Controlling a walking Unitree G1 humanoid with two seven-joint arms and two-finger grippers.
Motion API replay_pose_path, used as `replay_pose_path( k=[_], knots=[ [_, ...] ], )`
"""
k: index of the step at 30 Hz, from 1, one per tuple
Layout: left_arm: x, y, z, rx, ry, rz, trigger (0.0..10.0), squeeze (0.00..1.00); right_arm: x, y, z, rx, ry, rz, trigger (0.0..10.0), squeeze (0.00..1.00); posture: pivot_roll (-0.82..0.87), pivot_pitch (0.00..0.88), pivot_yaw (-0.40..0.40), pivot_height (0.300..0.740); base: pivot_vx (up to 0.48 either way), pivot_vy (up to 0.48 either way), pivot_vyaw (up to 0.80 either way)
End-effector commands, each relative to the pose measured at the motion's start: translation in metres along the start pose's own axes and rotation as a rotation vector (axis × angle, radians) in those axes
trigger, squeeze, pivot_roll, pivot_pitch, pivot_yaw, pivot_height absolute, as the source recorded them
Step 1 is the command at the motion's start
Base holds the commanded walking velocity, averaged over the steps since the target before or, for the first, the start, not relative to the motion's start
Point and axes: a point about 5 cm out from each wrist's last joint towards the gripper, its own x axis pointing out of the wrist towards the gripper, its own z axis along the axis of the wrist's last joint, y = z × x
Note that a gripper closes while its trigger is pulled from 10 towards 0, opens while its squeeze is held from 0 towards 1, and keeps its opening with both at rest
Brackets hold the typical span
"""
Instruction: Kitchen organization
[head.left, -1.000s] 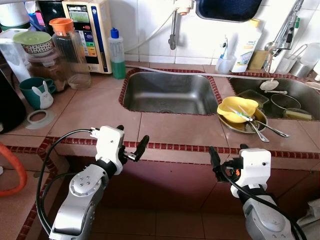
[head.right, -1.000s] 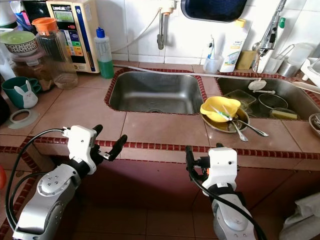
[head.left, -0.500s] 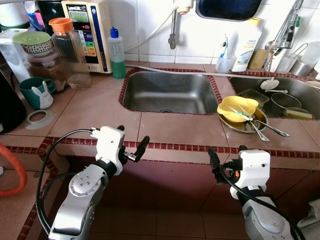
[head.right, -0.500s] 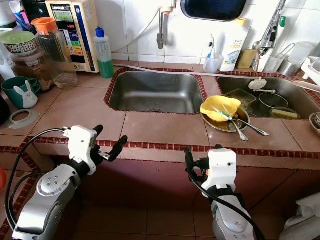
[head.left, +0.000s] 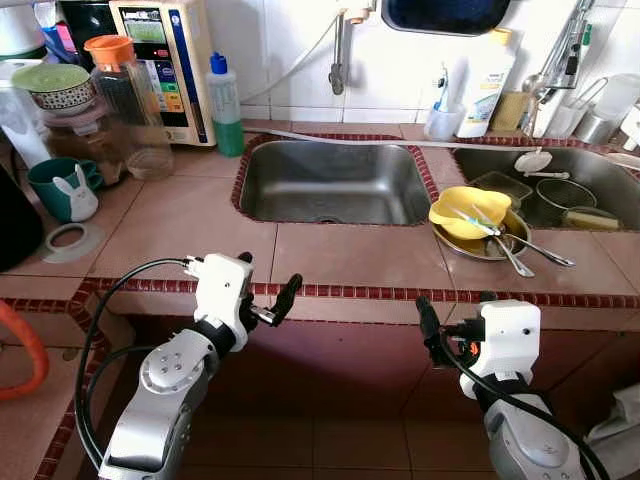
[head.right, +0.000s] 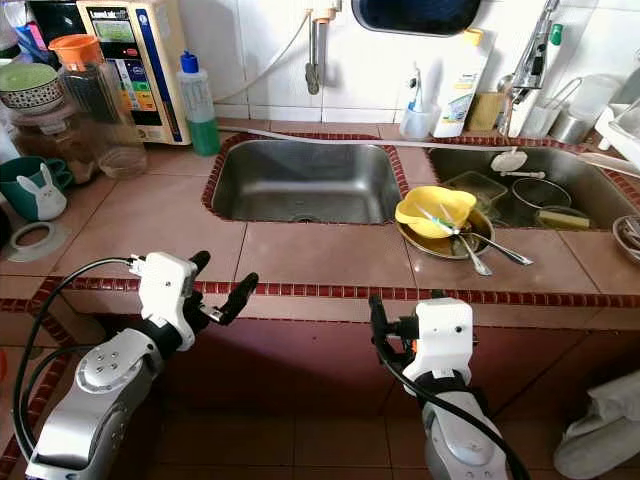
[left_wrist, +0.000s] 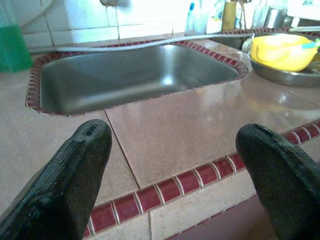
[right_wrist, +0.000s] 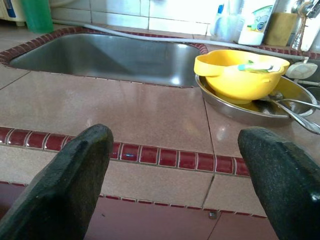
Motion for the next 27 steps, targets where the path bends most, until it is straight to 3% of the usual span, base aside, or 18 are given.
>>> replay_pose_path(
  k=[1,10,27],
  knots=[
    [0.0023,0.0026,0.0039,-0.002,-0.011,0.002,10.0,0.0,0.001,0.0007,0.001,-0.004,-0.006,0.002,10.0,0.0,0.1,0.0,0.001,0.74,0.0,0.0,0.0],
    [0.0011,0.0007,0.0018,-0.007,-0.002,-0.001,10.0,0.0,0.0001,0.001,0.0004,-0.007,-0.005,0.004,10.0,0.0,0.1,0.0,0.002,0.74,0.0,0.19,0.0],
    [0.0006,0.0015,0.0016,0.001,-0.001,0.012,10.0,0.0,-0.0006,0.0011,0.0001,-0.006,-0.005,0.004,10.0,0.0,0.1,0.0,0.002,0.74,0.0,0.0,0.0]
  ],
)
